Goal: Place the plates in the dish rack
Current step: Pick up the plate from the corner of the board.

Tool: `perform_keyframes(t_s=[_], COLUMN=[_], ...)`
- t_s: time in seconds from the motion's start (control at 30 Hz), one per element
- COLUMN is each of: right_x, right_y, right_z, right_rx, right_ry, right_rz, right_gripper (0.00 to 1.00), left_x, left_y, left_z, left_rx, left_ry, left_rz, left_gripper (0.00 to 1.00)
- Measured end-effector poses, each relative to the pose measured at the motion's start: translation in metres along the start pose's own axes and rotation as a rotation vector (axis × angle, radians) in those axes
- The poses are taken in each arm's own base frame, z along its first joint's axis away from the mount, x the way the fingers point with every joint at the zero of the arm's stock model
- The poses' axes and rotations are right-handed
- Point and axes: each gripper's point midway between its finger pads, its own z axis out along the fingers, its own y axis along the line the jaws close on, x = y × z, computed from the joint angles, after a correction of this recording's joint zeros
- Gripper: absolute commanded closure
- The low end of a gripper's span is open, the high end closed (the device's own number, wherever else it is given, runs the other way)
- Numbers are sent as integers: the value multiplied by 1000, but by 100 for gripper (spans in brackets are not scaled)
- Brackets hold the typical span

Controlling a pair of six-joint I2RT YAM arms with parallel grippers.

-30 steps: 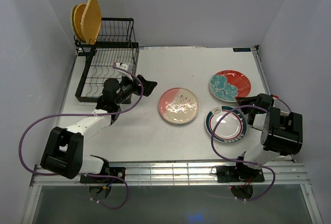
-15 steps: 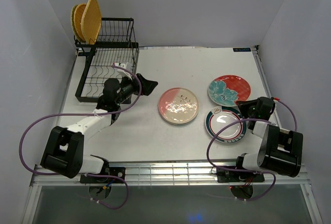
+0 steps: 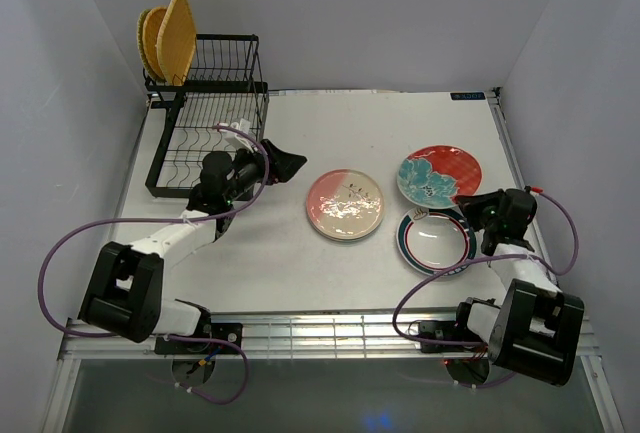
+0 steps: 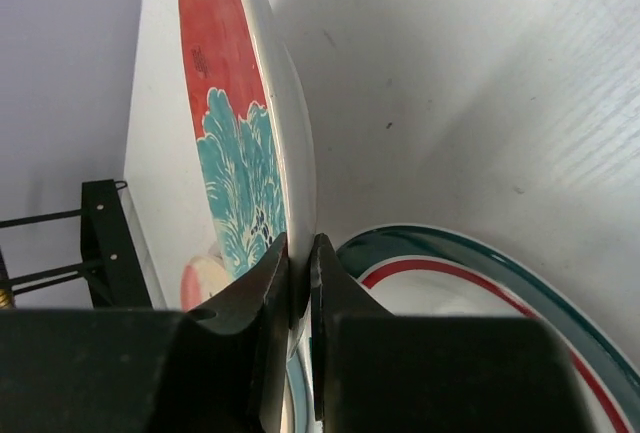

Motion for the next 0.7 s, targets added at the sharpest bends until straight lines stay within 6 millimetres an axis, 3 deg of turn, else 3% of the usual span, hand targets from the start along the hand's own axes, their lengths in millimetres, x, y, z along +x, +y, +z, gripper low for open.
perform_keyframes(t_s=[0.27, 0.43, 0.7], right_x=[1, 15, 39], right_y=[29, 38, 54], right_z=[-18, -22, -28], right_rx=[-123, -193, -289], right_ry=[5, 58, 159], right_rz=[-27, -20, -42], right_gripper=[92, 92, 92], left_x=[19, 39, 59], left_y=[3, 4, -15], left_z=[5, 10, 11], left_rx=[2, 5, 62], left_ry=[64, 126, 190], left_rz=[-100, -140, -122], left_gripper=[2, 2, 2])
